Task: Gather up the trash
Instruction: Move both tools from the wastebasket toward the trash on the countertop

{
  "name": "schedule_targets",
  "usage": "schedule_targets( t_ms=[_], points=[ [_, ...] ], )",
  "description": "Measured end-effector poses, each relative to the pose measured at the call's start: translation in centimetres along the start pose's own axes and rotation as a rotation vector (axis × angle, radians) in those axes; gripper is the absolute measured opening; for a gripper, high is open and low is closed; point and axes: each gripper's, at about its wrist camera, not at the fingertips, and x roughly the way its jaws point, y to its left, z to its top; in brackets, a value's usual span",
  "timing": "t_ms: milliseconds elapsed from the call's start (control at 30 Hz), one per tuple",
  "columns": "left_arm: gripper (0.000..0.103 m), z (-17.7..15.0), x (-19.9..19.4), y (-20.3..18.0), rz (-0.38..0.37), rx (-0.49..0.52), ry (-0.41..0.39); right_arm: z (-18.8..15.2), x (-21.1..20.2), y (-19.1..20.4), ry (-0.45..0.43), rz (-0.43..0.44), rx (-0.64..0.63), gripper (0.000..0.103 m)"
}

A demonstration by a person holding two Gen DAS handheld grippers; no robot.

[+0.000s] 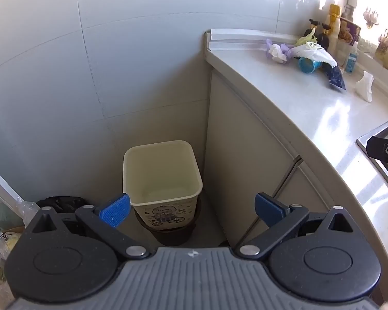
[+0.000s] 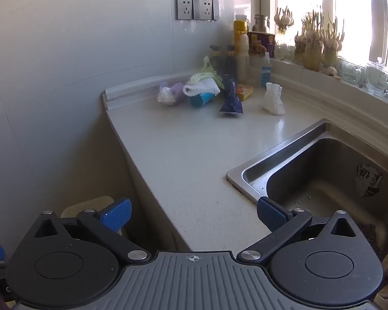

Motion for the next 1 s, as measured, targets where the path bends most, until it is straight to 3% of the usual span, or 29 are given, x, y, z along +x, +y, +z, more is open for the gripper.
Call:
schedule_targets(
  t_ms=[1000],
  points=[
    [0.103,1.5,2.4,-1.3,0.011,0.017,0.007,1.7,2.7,0.4,0.034,-0.014,-0.055,0.103]
  ],
)
